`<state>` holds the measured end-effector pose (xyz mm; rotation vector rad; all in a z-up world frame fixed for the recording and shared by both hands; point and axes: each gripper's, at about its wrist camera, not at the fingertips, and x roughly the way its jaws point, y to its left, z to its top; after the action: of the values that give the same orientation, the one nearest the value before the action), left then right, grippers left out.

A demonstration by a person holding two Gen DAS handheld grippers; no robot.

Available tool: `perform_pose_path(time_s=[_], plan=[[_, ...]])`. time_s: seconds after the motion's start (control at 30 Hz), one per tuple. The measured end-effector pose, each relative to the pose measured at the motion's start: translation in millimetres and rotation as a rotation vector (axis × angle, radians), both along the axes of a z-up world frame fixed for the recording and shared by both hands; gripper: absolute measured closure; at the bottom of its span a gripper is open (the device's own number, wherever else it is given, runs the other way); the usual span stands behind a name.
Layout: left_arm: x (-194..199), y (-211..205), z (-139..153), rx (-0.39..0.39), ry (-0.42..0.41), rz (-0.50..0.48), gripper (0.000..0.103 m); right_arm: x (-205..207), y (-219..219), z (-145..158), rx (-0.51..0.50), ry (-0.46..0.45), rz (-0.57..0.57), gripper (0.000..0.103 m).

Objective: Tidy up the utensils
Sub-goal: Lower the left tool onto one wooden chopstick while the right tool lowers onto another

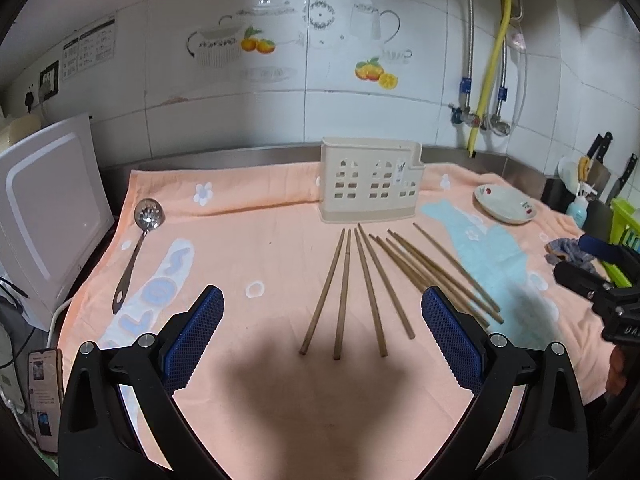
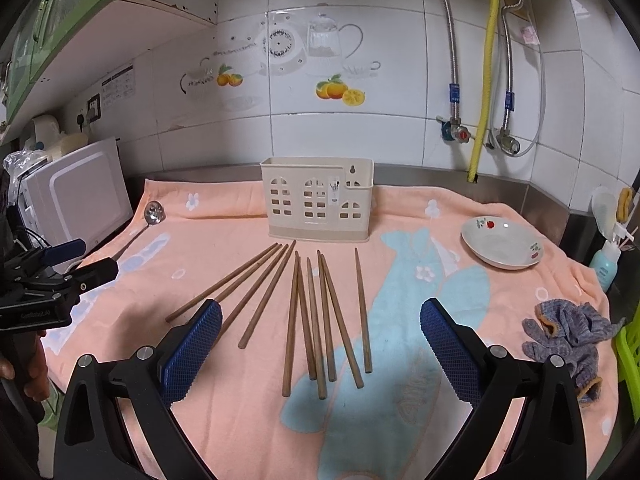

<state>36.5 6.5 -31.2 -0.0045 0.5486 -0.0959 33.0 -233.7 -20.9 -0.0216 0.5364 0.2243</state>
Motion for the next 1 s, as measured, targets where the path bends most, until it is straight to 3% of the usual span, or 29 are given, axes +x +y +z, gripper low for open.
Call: perform_pose_path(time_s=[0.4, 0.47, 0.53, 0.83, 1.0], plan=[[33, 7, -20, 0.004, 0.069, -0.002, 0.006, 29, -8, -23, -0.012, 0.078, -0.016, 0.008], [40, 8, -23, 0.013, 0.078, -0.005, 0.006, 37, -11, -29, -0.01, 0.099, -0.022, 0.013], [45, 7, -26, 0.027, 0.086, -0.007, 0.008, 43, -13, -35, -0.011, 0.124, -0.023, 0.025], [69, 7, -42, 0.039, 0.139, -0.053, 0.026, 68, -21, -63, -0.004, 0.212, -0.045, 0.044], [81, 1, -53, 0.05, 0.169, -0.075, 0.027, 78, -22, -73, 0.001, 0.236, -0.043, 0.057]])
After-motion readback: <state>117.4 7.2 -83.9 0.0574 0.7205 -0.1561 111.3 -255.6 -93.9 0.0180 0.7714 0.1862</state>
